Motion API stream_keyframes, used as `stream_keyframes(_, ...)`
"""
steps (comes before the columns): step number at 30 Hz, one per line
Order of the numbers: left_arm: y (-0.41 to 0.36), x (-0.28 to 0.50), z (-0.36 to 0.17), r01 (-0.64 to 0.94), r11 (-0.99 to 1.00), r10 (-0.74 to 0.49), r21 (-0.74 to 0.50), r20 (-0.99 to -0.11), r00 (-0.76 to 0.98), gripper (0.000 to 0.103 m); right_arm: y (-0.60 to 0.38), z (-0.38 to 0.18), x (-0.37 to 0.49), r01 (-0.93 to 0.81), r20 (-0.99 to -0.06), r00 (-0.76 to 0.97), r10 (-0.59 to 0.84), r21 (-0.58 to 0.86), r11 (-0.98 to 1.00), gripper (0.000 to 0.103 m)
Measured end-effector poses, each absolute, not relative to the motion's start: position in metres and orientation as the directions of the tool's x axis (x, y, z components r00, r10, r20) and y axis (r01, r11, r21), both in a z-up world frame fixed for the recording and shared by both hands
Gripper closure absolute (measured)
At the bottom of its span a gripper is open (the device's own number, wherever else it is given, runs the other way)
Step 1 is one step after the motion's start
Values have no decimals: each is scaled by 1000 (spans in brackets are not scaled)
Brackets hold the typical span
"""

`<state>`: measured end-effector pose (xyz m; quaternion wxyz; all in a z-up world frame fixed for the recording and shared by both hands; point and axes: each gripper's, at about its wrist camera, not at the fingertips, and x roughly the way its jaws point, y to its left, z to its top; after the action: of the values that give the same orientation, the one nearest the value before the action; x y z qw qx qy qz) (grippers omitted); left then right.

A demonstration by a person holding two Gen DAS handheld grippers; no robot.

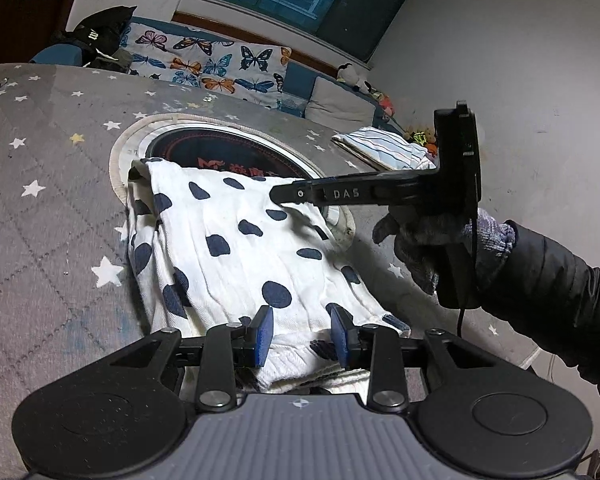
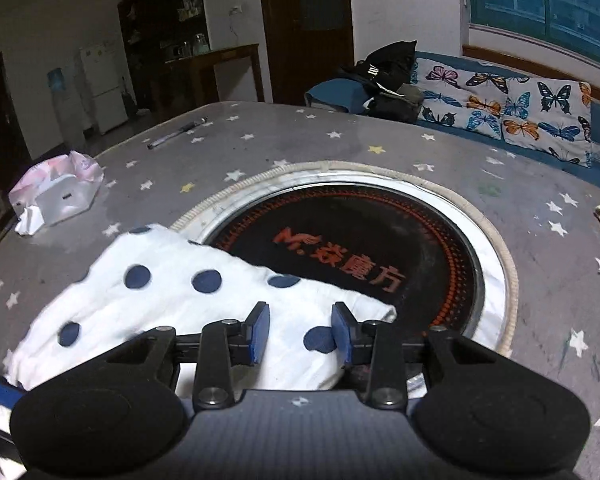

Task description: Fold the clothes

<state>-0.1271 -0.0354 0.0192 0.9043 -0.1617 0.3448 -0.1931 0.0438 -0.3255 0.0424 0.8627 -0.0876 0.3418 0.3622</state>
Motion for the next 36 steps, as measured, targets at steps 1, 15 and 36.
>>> stream_keyframes(1, -35, -127, 19, 237, 873, -461, -426, -561, 687, 67, -323, 45, 42, -692, -650, 501, 571, 95, 716, 59)
stream_keyframes(15, -39, -125, 17, 239, 863, -475, -446, -551, 686, 53, -247, 56, 2, -887, -692, 307, 653, 41, 460, 39)
stream_keyframes(36, -31, -123, 10, 248, 832, -514, -497, -521, 681, 46, -198, 51, 37, -894, -691, 288, 663, 54, 445, 22)
